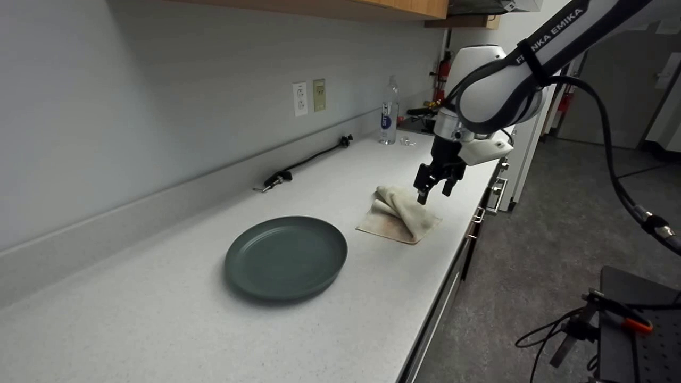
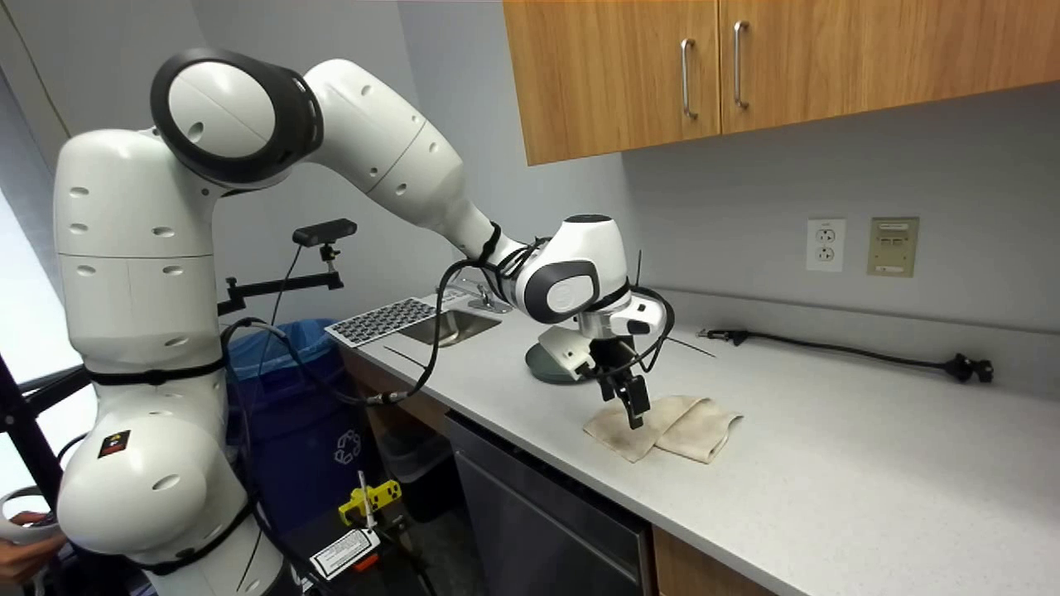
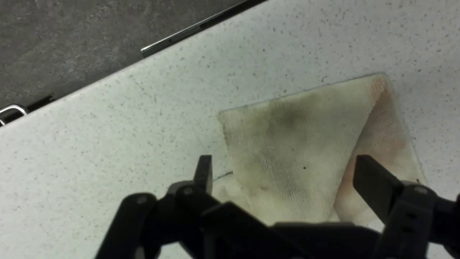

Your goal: Fold the cloth on the table

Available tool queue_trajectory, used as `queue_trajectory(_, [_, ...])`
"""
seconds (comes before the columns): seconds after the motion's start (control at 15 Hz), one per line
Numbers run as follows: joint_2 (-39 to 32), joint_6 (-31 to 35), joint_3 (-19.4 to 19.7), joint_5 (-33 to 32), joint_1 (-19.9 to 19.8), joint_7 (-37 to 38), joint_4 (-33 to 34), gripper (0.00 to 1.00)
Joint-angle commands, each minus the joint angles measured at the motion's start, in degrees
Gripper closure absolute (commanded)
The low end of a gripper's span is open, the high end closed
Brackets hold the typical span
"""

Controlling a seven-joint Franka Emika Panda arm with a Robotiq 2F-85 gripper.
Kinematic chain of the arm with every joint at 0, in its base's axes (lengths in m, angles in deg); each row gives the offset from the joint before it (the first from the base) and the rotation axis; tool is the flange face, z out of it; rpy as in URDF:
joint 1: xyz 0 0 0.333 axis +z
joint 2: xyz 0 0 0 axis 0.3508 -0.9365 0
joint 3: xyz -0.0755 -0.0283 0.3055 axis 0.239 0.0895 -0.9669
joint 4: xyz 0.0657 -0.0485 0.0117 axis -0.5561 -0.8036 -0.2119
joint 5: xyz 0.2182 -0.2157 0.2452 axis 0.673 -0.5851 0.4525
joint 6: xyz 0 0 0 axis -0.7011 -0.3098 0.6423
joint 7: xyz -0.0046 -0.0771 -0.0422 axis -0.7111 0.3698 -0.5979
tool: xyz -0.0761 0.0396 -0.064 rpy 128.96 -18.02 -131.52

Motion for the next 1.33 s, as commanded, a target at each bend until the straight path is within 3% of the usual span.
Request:
queue_trajectory(0.0, [-2.0, -1.1, -0.9, 2.7, -1.2, -3.7, 1.7, 0.0])
queue_trajectory(1.27, [-10.2, -1.4, -4.0, 6.7, -4.3, -10.5, 5.5, 0.0])
